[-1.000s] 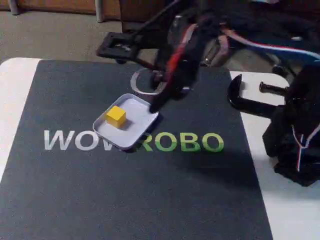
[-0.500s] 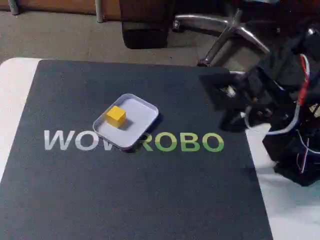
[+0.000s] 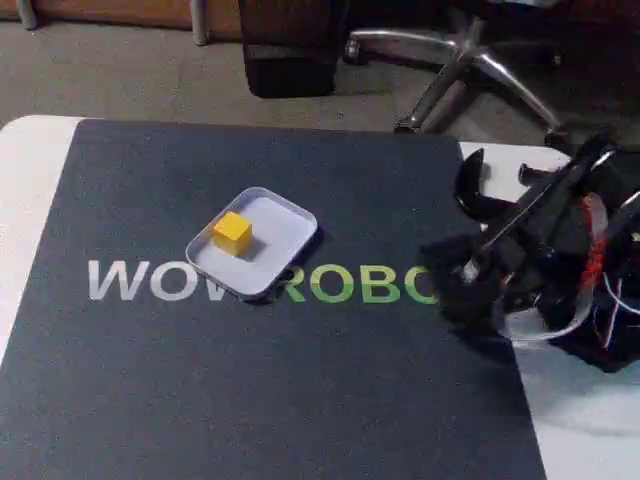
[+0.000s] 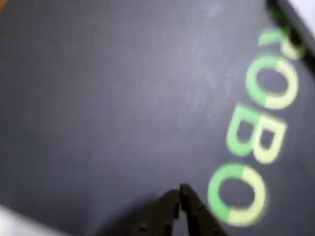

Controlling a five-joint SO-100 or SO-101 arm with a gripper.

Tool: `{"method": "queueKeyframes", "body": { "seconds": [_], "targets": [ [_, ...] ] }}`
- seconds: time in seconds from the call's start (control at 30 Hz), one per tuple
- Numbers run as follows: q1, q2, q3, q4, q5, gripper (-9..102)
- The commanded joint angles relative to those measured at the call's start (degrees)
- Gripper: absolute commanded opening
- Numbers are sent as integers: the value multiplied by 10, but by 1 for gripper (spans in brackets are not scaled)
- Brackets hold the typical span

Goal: Move blocks one by one until all three blocks are in the tray.

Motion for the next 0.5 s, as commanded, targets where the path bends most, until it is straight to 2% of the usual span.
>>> {"method": "queueKeyframes", "body": {
  "seconds": [0.0, 0.07, 0.13, 0.47],
  "targets": [
    [17, 2, 16, -2, 4, -8],
    [15, 2, 16, -2, 10, -7],
    [16, 2, 16, -2, 10, -1],
    [33, 3, 16, -3, 14, -1]
  ]
}}
